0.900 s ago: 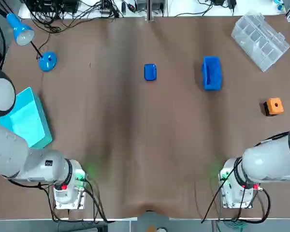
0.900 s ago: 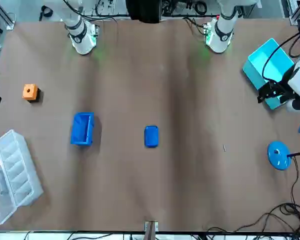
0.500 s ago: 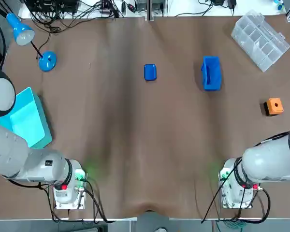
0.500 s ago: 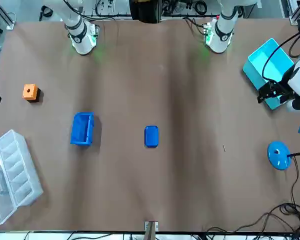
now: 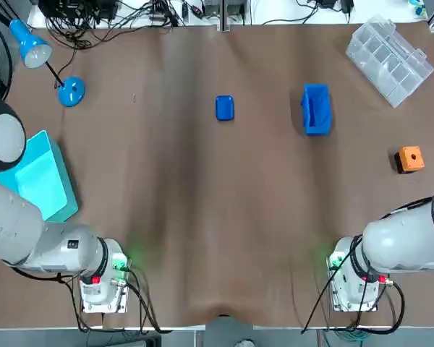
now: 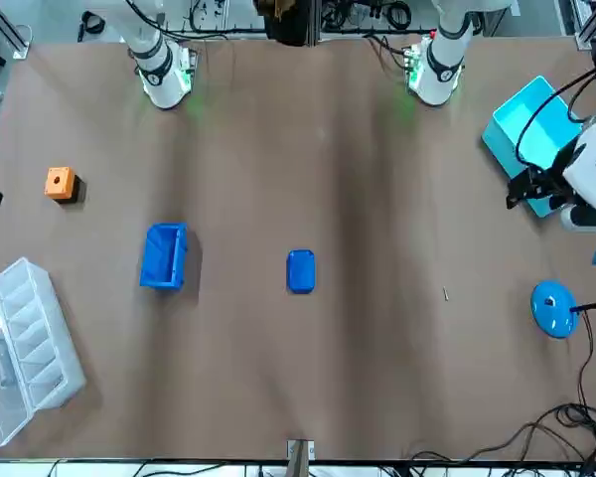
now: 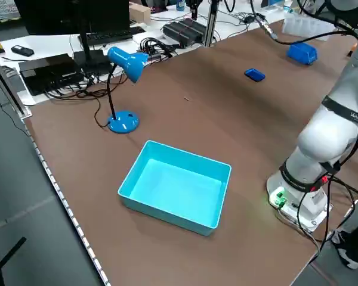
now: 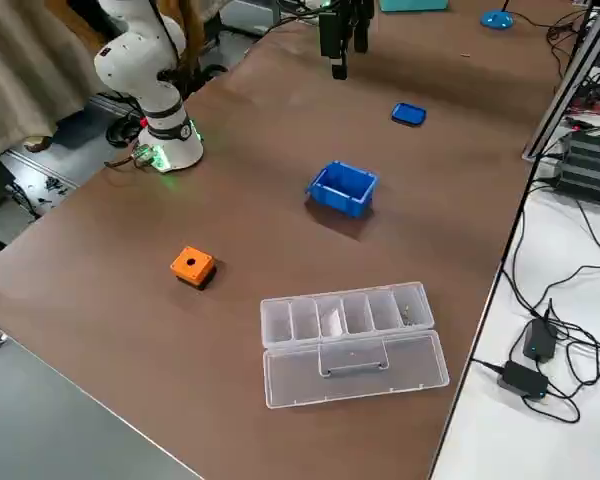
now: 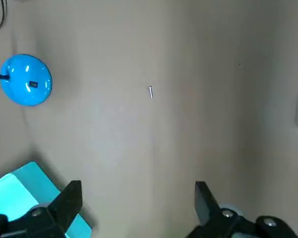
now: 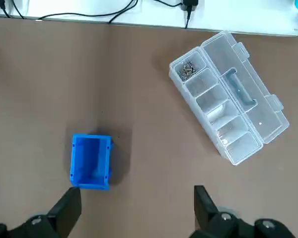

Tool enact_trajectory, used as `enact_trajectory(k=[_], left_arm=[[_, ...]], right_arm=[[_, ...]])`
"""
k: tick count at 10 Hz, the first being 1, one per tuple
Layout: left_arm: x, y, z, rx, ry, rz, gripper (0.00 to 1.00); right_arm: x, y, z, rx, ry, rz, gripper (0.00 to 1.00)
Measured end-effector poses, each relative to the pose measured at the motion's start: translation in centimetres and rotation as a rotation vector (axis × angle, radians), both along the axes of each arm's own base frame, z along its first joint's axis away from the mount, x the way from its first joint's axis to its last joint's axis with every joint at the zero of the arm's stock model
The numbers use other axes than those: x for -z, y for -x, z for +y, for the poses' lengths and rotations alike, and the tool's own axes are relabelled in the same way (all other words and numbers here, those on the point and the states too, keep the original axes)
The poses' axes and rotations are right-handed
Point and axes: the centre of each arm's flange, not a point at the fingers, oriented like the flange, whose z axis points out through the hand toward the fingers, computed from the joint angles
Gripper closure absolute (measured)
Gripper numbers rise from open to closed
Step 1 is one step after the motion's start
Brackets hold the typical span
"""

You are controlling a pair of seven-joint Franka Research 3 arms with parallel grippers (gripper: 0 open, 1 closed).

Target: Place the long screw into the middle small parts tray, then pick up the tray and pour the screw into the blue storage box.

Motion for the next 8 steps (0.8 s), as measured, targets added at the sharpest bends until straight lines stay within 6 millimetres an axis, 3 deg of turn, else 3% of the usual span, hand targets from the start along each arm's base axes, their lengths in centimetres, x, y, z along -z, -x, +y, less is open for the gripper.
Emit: enact_trajectory(k=[4,8], left_arm=[[3.8,-2.0,0.4,-0.007,0.0,0.018,0.0],[11.3,-3.9,0.4,-0.011,0.002,0.001,0.0]], right_arm=[[0.0,0.6,-3.6,0.062,0.001,0.0,0.0],[0.0,0.4,-2.6,0.043,-0.001,0.0,0.0]])
